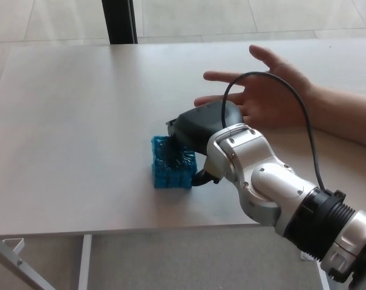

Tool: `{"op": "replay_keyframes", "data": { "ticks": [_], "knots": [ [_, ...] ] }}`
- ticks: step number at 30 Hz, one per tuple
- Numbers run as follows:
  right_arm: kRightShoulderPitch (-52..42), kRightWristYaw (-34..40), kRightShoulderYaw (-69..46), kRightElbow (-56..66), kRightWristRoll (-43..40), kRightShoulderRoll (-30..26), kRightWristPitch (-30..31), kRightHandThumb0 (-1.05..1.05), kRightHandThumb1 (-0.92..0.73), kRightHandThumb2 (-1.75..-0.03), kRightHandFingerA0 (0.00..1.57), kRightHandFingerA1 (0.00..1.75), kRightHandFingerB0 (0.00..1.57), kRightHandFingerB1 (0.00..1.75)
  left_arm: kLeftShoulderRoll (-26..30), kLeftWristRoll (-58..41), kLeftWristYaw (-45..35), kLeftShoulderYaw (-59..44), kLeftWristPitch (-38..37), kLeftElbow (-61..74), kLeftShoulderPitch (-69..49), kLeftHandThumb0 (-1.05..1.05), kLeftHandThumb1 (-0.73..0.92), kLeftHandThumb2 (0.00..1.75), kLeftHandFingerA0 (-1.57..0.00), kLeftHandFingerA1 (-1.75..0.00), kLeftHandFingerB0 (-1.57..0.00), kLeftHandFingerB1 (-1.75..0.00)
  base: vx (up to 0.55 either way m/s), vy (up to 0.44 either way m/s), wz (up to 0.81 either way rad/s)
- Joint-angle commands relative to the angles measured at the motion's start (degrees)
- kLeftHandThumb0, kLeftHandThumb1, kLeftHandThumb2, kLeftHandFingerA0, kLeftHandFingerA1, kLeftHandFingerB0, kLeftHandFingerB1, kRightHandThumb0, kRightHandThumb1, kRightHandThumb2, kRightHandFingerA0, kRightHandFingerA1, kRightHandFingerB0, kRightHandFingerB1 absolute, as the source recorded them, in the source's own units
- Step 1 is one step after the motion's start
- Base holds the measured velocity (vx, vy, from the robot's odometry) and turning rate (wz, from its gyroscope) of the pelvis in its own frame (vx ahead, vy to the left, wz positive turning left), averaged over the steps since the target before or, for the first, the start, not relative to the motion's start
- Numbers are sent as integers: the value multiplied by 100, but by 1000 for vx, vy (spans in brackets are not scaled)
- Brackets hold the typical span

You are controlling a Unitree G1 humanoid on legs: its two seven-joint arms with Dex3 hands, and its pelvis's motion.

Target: The robot uses its right hand to pick up a cube kept in the middle of the desk infront of it and hands it to a person

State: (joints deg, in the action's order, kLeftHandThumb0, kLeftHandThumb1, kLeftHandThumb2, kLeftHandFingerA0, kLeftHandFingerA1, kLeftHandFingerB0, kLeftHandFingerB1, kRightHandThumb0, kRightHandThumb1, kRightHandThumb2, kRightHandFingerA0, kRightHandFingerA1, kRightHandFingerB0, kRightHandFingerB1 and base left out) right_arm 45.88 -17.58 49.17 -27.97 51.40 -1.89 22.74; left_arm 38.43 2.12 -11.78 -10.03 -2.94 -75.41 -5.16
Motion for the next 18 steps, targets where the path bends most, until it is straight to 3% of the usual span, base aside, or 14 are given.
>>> {"op": "replay_keyframes", "data": {
  "ticks": [1,2,3,4,5,6,10,11,13,14,15,16,17,18],
  "knots": [
    [-1068,2590,-740,3,-94,280,-109,-37,-69,-66,94,175,81,78,64,-189,-57,-234,15,-49,0,-75,84,65,-41,-47,-37,-39,0,0,0],
    [-1069,2636,-744,-50,-75,306,-94,-41,-69,-62,95,174,83,69,69,-183,-67,-231,-2,-45,-8,-83,72,77,-38,-51,-33,-43,0,0,0],
    [-1074,2646,-742,-64,-60,317,-87,-44,-50,-96,124,139,79,86,71,-184,-67,-233,0,-41,-10,-80,75,74,-38,-49,-31,-41,0,0,0],
    [-1091,2638,-740,-85,-58,338,-83,-45,-64,-70,102,171,88,94,72,-195,-82,-246,-34,-30,-24,-77,87,66,-36,-45,-31,-38,0,0,0],
    [-1112,2625,-751,-107,-64,362,-94,-45,-64,-70,102,171,88,94,70,-208,-105,-262,-87,-20,-45,-77,87,66,-36,-45,-31,-38,0,0,0],
    [-1137,2653,-769,-101,-64,372,-124,-44,-51,-97,122,138,79,86,67,-188,-61,-250,-87,-14,-47,-78,87,66,-36,-46,-32,-38,0,0,0],
    [-1188,2748,-844,-161,-65,428,-168,-44,-48,-93,124,140,81,82,56,-172,-44,-253,-68,-7,-25,-81,89,67,-37,-47,-36,-37,0,0,0],
    [-1193,2761,-851,-174,-42,439,-156,-41,-70,-63,96,175,81,74,59,-178,-57,-260,-78,3,-28,-82,90,67,-36,-48,-36,-37,0,0,0],
    [-1231,2853,-899,-196,-39,478,-128,-40,-68,-67,98,175,79,82,61,-182,-56,-271,-43,10,-17,-81,91,68,-36,-46,-36,-36,0,0,0],
    [-1274,2918,-940,-215,-36,511,-76,-42,-53,-102,121,135,79,103,65,-167,-64,-265,-48,19,-15,-81,92,68,-36,-47,-36,-36,0,0,0],
    [-1316,2869,-984,-214,-38,540,35,-28,-59,-90,120,168,78,126,59,-169,-86,-276,-76,8,-17,-81,92,69,-38,-47,-37,-37,0,0,0],
    [-1333,2852,-1008,-217,-35,555,67,-28,-59,-90,120,168,78,126,55,-169,-93,-285,-83,2,-17,-81,92,69,-38,-47,-37,-37,0,0,0],
    [-1380,2952,-1068,-228,-68,590,57,-29,-60,-85,95,175,78,134,57,-176,-106,-296,-89,2,-36,-81,92,68,-35,-46,-37,-36,0,0,0],
    [-1433,3044,-1124,-244,-83,625,68,-31,-64,-80,96,175,80,119,58,-177,-103,-309,-94,11,-60,-85,92,69,-37,-49,-37,-37,0,0,0]
  ]
}}
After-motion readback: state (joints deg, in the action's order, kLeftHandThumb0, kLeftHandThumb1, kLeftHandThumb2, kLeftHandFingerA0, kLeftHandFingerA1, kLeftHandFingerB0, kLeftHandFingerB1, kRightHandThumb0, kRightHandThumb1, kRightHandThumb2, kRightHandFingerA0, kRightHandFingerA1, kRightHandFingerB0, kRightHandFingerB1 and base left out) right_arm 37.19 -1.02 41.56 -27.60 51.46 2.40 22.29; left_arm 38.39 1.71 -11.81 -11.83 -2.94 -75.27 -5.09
